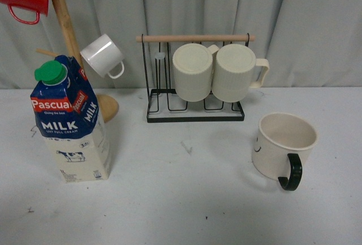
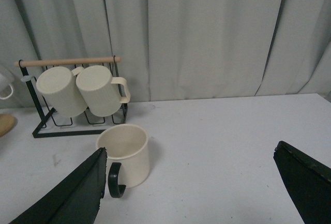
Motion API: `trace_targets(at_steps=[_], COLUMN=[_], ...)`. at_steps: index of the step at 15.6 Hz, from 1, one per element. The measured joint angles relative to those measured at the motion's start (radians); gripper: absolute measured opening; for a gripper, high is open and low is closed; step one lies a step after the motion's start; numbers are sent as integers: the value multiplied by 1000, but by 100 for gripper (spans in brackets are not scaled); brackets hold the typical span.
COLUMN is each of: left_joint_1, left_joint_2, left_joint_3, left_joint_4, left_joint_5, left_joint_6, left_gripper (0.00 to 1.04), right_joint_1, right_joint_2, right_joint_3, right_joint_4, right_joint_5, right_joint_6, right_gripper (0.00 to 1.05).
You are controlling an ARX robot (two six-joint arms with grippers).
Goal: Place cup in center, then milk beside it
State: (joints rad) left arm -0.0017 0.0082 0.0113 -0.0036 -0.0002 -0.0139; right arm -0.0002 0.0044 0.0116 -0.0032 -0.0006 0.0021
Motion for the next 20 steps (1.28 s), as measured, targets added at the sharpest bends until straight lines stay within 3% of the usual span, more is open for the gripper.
trace_targets(at_steps=[13,14,15,16,17,19,20], left_joint_1=[0,0,0,1,1,1,1], left_joint_2=[0,0,0,0,0,0,0], left_joint_3=[0,0,0,0,0,0,0], left_joint_4=[0,0,0,1,0,1,0], left_joint_5=[0,0,2,-2,-1,0,0], left_joint_6=[0,0,0,0,0,0,0], left_gripper=[98,98,98,98,98,98,98], right_joint_1=[0,-22,-159,-266,-280,-191,-136], right_joint_2=[0,16,198,388,593,978,1137], right_joint_3=[0,13,60,111,179,347,439], right_joint_4=[0,-47,-35,76,246,425,399], right_joint_5=[0,-58,-284,-407,-438,-291,-214], right_joint_6=[0,8,27,48,71,147,197], right_gripper=[98,98,98,98,98,98,98])
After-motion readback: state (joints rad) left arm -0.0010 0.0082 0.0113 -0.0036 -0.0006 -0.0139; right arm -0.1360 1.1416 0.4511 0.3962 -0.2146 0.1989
